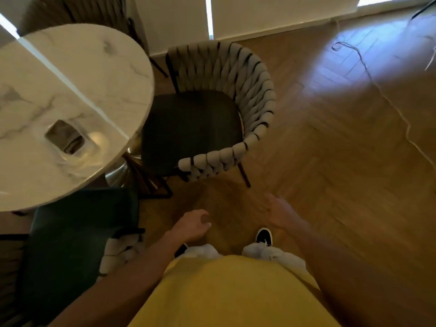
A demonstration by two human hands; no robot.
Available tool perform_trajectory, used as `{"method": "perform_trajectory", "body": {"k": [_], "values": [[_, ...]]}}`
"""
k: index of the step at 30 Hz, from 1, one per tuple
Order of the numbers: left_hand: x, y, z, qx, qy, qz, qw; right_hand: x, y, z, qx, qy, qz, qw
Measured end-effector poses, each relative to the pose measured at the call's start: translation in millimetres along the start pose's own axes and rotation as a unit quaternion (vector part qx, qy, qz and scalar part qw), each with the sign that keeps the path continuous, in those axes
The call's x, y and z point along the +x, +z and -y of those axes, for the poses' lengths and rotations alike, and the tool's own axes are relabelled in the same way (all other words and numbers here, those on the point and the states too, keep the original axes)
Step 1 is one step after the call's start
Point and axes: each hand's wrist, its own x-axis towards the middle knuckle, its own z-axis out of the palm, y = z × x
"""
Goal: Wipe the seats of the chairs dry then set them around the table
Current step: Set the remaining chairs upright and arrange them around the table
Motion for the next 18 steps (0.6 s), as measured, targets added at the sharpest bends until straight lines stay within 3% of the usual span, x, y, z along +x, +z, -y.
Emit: {"method": "perform_trajectory", "body": {"k": [6, 18], "values": [[30.8, 20.7, -118.8, -0.006, 0.029, -0.008, 1.000, -4.1, -68.7, -77.9, -0.049, -0.017, 0.023, 0.998], [119.3, 1.1, -276.3, -0.035, 0.076, -0.030, 0.996, 59.7, -173.6, -176.5, 0.005, 0.043, -0.012, 0.999]]}}
